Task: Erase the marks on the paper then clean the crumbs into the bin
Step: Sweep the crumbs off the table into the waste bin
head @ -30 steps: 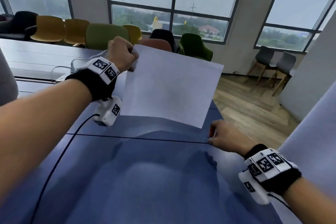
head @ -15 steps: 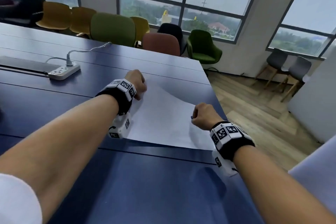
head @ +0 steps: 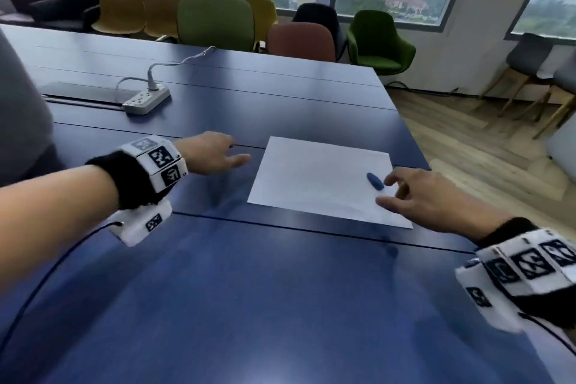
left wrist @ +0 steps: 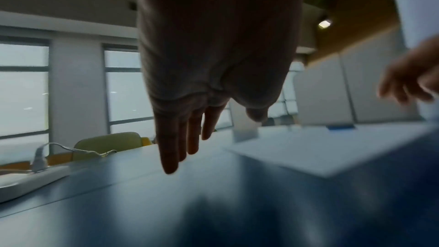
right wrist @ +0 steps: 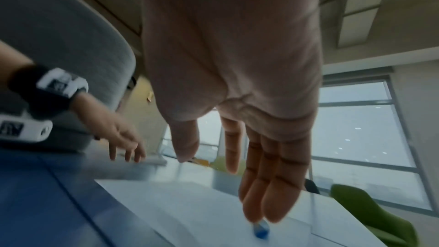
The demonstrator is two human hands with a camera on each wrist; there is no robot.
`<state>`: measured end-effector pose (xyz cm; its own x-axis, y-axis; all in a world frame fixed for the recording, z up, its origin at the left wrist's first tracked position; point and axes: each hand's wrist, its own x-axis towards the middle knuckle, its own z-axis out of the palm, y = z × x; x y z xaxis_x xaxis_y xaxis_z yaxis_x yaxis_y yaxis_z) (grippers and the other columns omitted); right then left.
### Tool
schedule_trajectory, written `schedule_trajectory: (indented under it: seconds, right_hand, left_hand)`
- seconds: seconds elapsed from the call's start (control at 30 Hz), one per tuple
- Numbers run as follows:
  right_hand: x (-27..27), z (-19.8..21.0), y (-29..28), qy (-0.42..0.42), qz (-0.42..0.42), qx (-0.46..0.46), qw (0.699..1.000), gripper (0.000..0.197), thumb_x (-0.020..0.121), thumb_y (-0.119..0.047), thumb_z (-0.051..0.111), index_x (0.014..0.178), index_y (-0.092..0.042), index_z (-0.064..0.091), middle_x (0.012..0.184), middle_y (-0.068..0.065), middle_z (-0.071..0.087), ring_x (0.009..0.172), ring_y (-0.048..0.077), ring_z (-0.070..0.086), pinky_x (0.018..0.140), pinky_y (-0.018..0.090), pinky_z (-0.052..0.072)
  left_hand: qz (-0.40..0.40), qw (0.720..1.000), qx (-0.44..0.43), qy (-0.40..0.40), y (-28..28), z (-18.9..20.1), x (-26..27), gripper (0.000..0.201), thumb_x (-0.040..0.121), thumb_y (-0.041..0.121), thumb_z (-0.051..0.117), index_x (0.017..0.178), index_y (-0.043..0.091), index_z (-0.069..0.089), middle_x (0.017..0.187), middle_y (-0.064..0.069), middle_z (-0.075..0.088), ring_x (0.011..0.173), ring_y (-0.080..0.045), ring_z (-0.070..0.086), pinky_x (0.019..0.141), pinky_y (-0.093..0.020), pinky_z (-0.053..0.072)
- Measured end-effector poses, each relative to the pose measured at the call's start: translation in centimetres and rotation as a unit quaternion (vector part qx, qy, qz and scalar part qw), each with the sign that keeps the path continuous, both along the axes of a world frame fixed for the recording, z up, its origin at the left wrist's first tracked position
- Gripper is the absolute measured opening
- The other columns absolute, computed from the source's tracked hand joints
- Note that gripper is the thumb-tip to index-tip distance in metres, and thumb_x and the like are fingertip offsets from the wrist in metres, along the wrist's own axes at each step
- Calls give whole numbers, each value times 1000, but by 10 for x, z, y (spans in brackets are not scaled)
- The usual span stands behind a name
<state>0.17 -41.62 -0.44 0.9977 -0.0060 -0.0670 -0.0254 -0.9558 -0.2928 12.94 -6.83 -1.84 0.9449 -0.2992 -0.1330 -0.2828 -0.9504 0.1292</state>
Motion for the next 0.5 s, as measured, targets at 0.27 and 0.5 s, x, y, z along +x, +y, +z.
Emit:
schedule_trajectory:
  seconds: [0.27, 0.5]
  right_hand:
    - [-159, -22, -29, -37, -23, 97, 994, 43, 65, -86, 45, 100, -63, 48, 72, -22, 65, 53, 3, 62, 53, 20, 48]
    - [-202, -35, -3, -54, -58, 138, 987, 34, 67, -75, 50, 96, -57, 55, 63, -27, 63, 45, -5, 56, 47, 7, 43]
  left_hand:
    - [54, 983, 122, 129, 104, -41, -130, 134, 49, 94, -19, 153, 10, -17, 161, -7, -22, 148, -19, -18, 121, -43, -2]
    - [-51, 982, 89, 157, 37, -45, -165, 133, 49, 97, -15, 148, 10, -28, 154, -9, -37, 140, -18, -36, 119, -44, -14]
